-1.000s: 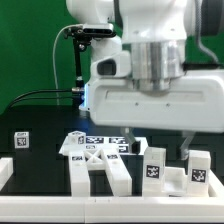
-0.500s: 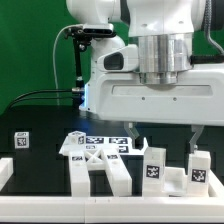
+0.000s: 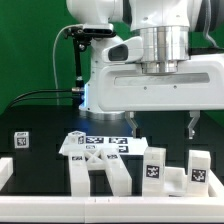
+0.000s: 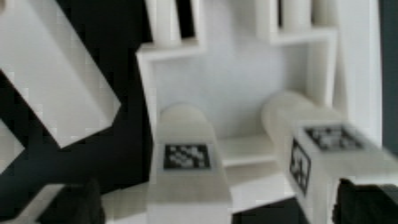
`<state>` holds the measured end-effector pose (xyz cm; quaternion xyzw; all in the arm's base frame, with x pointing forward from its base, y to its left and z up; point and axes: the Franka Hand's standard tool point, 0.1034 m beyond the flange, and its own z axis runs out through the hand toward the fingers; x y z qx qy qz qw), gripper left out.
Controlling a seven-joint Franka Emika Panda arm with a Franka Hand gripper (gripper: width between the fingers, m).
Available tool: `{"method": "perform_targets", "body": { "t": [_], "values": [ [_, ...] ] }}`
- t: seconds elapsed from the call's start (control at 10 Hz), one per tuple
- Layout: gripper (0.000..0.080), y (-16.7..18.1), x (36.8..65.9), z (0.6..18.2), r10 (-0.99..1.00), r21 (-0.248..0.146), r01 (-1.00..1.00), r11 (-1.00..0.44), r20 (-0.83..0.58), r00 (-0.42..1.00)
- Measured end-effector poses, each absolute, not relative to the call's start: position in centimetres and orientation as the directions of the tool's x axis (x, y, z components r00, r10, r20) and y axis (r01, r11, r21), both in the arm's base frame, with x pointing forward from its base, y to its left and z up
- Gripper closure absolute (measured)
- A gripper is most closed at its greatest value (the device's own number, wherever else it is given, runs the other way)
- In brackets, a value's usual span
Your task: Assemble chair
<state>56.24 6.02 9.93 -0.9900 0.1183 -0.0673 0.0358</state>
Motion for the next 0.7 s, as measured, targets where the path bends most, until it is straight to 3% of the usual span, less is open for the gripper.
{"method": "perform_targets", "body": {
  "t": [0.4,0.6,0.7],
  "values": [
    [0.0151,5.6,55.8,9.4,-0.171,-0.071,-0.160,-0.985,0.178,0.969],
    [0.0151,5.7,55.1,7.9,-0.167,-0.059,-0.157,-0.986,0.240,0.956],
    [0.0151,5.9,55.3,7.6,-0.159,-0.055,-0.149,-0.987,0.355,0.921]
  ]
}}
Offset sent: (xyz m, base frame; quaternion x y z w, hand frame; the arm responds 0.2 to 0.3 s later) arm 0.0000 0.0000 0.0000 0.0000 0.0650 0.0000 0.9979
